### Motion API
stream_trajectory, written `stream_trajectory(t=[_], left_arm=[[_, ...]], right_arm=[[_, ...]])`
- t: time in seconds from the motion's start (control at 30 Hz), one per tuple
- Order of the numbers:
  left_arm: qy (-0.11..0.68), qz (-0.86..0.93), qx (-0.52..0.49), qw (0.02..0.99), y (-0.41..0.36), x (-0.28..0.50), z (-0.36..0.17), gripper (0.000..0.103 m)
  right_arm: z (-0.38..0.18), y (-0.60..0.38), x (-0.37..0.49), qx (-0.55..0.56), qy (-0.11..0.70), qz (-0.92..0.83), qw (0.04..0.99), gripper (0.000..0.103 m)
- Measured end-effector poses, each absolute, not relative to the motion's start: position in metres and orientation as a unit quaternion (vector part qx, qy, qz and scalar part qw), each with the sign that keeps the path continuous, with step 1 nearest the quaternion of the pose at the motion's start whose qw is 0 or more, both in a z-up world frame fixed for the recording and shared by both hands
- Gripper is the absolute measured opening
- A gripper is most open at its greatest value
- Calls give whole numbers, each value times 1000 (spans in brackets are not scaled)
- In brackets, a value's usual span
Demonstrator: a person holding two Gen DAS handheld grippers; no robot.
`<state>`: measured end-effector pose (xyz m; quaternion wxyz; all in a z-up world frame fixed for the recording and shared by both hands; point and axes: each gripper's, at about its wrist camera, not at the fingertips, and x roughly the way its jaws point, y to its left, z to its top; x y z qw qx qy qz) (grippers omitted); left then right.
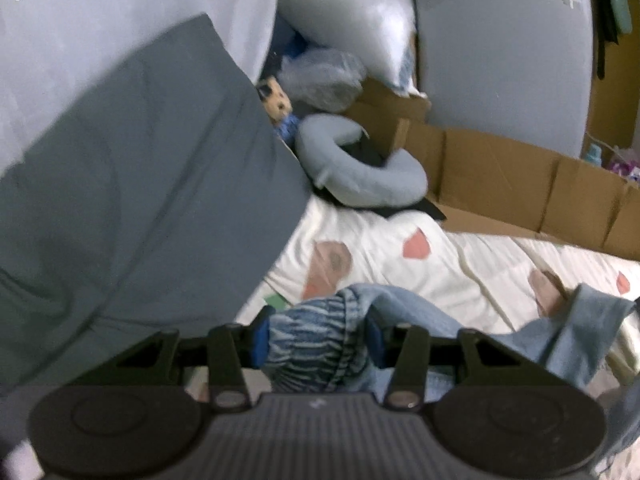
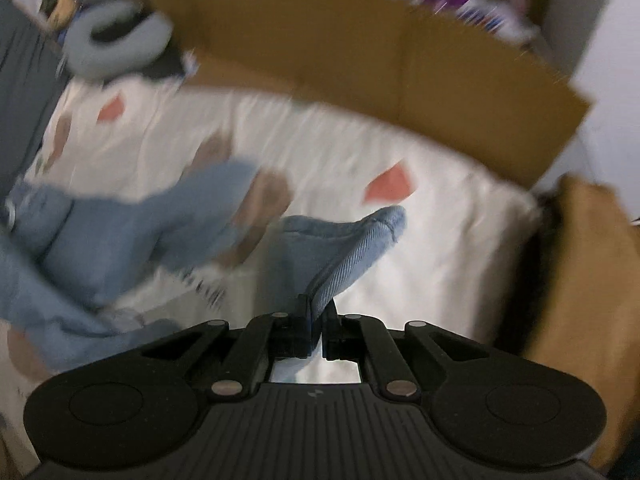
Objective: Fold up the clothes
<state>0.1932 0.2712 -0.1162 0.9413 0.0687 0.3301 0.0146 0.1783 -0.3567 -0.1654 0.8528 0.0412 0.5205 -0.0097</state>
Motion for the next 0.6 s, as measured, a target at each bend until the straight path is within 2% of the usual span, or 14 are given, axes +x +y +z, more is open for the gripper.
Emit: stream_trajectory(t=[0.4, 0.6], left_arm=[[287, 95, 31, 953, 322, 180, -74, 47], [285, 127, 7, 950, 356, 167, -76, 47]], right_arm=[[-48, -403, 186, 26, 397, -69, 915, 2], [-38, -423, 192, 35, 375, -90, 922, 2]])
